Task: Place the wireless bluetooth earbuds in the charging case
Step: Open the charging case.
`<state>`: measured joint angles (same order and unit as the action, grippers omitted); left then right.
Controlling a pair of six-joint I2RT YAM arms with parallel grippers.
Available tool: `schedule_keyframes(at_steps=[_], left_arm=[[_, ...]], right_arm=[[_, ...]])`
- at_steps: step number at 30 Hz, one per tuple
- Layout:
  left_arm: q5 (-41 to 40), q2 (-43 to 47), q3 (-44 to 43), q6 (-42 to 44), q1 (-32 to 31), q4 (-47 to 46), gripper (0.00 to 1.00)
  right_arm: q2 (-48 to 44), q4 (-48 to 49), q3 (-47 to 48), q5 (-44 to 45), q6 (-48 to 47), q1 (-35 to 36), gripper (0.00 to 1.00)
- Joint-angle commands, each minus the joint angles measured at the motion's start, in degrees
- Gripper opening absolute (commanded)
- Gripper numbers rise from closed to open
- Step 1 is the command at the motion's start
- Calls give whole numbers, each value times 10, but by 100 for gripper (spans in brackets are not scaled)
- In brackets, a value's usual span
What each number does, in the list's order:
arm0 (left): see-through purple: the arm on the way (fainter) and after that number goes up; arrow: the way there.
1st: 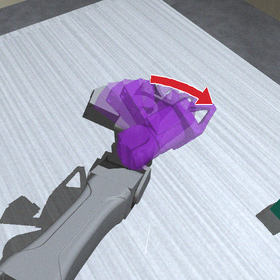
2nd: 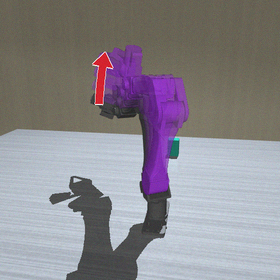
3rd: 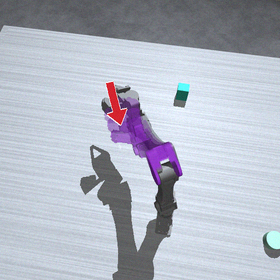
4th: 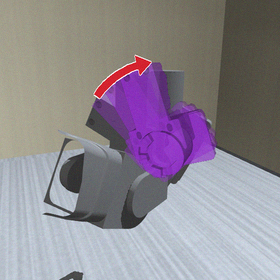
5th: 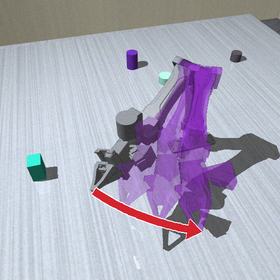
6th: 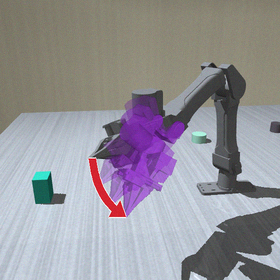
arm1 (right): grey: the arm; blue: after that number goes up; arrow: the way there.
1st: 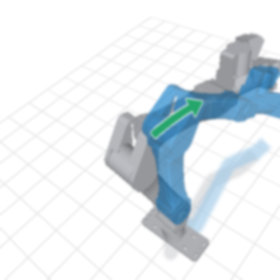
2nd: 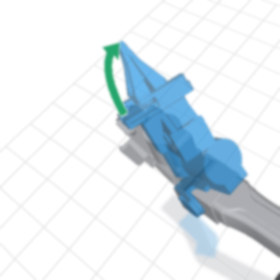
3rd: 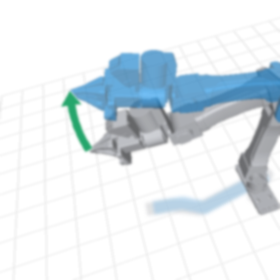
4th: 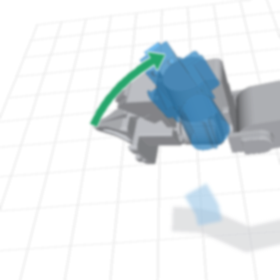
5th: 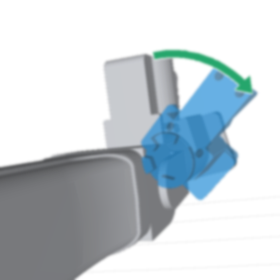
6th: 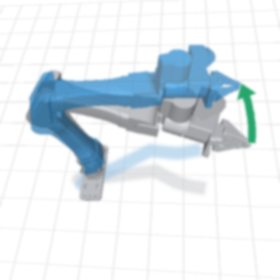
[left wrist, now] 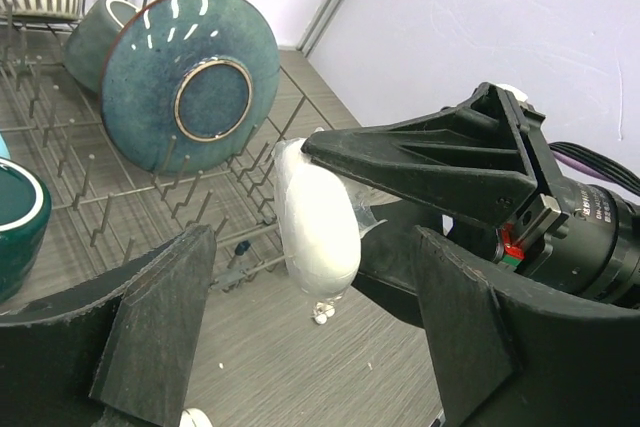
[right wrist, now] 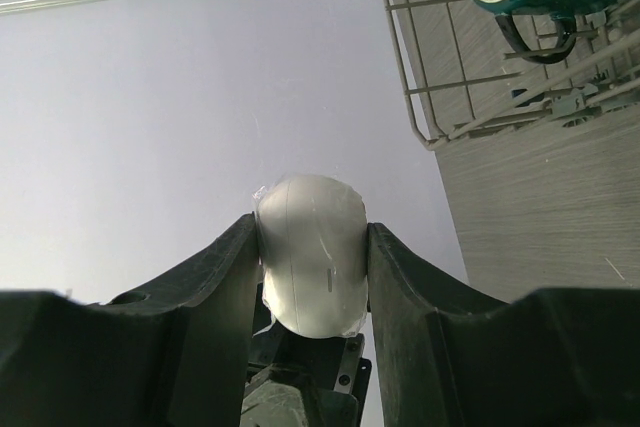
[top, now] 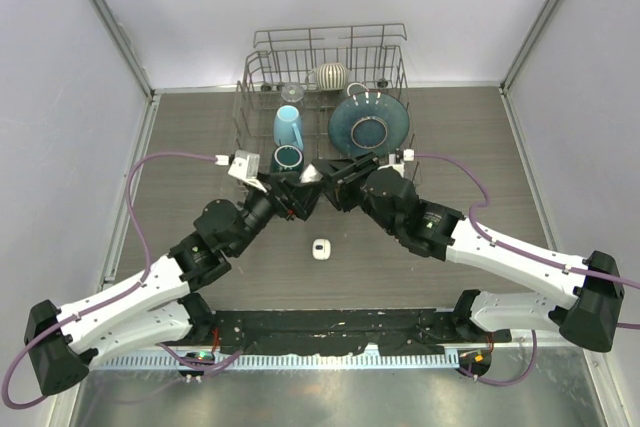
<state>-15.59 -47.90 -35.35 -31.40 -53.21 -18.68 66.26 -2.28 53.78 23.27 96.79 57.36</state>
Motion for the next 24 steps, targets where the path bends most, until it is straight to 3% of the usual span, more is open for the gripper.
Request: schedule_keyframes(at_steps=[1, 4, 6, 11, 20, 24], left_arm=[[-7, -4, -5, -3, -1, -49, 78], [-5, -20, -9, -5, -2, -57, 67], [-4, -32, -11, -6, -2, -59, 65], [-17, -39, -8, -5, -2, -73, 51], [-27, -45, -11, -2, -2, -85, 51], [-22, -54, -16, -5, -1, -87, 32]], right_arm=[[-10, 37, 3, 10, 1, 1, 1], [-12, 39, 3, 4, 1, 1, 1], [-12, 40, 3, 3, 1, 2, 1], [-16, 42, 3, -5, -2, 2, 1], [-23, 47, -8, -10, 1, 2, 1], [-26, 51, -10, -12, 1, 2, 1]])
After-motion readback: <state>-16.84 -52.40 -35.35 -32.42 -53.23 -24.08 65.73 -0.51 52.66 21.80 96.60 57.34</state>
